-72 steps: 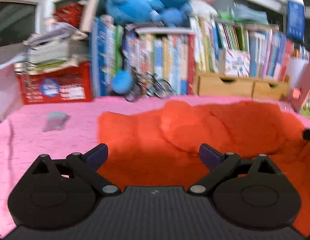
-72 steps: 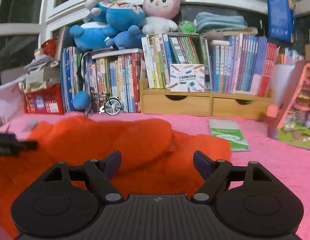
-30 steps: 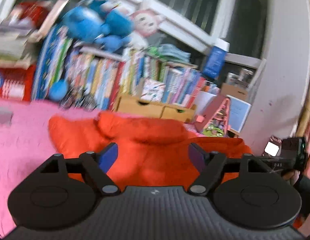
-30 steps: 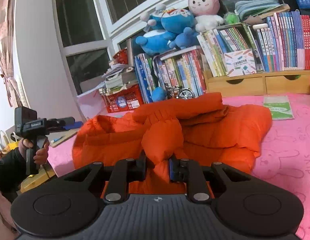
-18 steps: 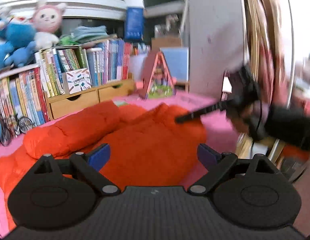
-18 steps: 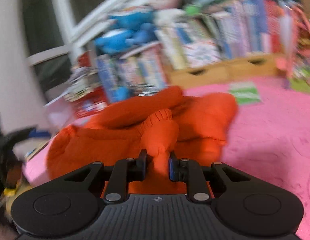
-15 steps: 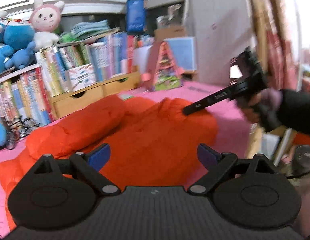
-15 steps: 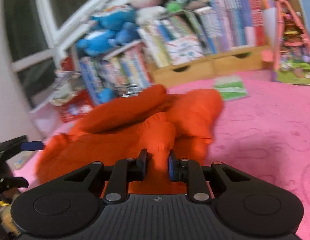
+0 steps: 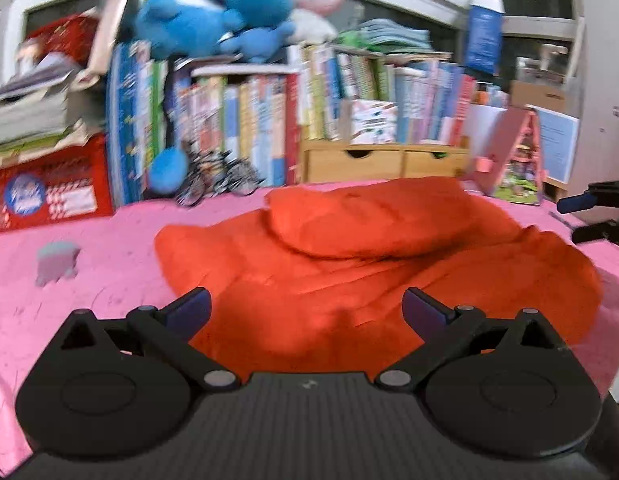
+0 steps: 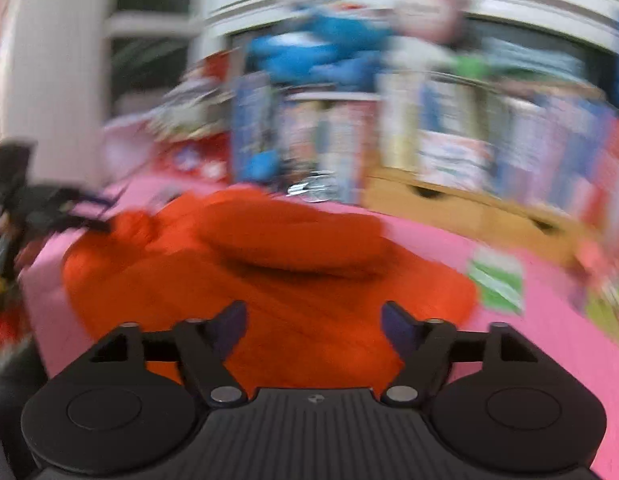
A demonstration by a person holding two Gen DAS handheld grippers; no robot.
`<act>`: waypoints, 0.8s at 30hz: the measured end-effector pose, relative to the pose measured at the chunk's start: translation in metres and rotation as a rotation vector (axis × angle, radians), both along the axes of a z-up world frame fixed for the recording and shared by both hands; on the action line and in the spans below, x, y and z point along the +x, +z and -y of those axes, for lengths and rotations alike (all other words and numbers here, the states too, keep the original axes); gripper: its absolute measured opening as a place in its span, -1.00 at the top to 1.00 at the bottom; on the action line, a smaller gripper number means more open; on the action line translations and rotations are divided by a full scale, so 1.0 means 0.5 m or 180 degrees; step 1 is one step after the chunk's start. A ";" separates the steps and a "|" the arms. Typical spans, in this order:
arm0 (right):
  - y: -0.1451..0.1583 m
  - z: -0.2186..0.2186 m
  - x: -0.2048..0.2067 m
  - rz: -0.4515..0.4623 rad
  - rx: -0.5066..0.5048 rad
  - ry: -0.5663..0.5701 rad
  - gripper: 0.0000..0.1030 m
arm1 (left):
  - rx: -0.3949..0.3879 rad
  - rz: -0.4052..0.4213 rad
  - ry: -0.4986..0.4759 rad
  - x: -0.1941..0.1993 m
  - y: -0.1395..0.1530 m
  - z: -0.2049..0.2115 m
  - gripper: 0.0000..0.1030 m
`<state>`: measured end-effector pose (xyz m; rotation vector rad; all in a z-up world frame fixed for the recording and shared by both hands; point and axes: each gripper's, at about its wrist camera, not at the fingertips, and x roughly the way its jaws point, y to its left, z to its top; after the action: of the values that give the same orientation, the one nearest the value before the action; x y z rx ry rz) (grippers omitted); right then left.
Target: Fold clothes
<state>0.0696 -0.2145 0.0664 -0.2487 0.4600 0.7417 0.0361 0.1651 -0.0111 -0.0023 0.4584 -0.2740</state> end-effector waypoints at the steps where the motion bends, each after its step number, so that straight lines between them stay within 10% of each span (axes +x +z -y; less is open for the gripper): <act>1: 0.002 -0.032 0.006 -0.0010 -0.0099 0.0152 -0.52 | -0.0025 -0.0022 0.0035 0.002 -0.006 -0.006 -0.98; 10: -0.045 -0.255 0.129 -0.0696 -0.0463 0.0979 -0.44 | -0.0344 -0.0113 0.0019 -0.020 -0.034 -0.049 -0.99; 13: -0.076 -0.286 0.136 -0.0943 -0.0580 0.1099 0.20 | -0.0468 -0.0134 0.0035 -0.026 -0.041 -0.065 -0.99; 17: -0.074 -0.287 0.085 -0.0703 -0.0724 0.1075 0.76 | -0.0729 -0.0140 0.0079 -0.027 -0.045 -0.090 -0.99; 24: -0.016 -0.272 0.030 0.0200 -0.0886 0.0536 0.89 | -0.1084 -0.0064 -0.0062 -0.006 -0.036 -0.117 -1.00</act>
<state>0.0848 -0.0786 0.0582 -0.5756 0.4863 0.8312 0.0329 0.2238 -0.0288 -0.3336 0.4275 -0.3687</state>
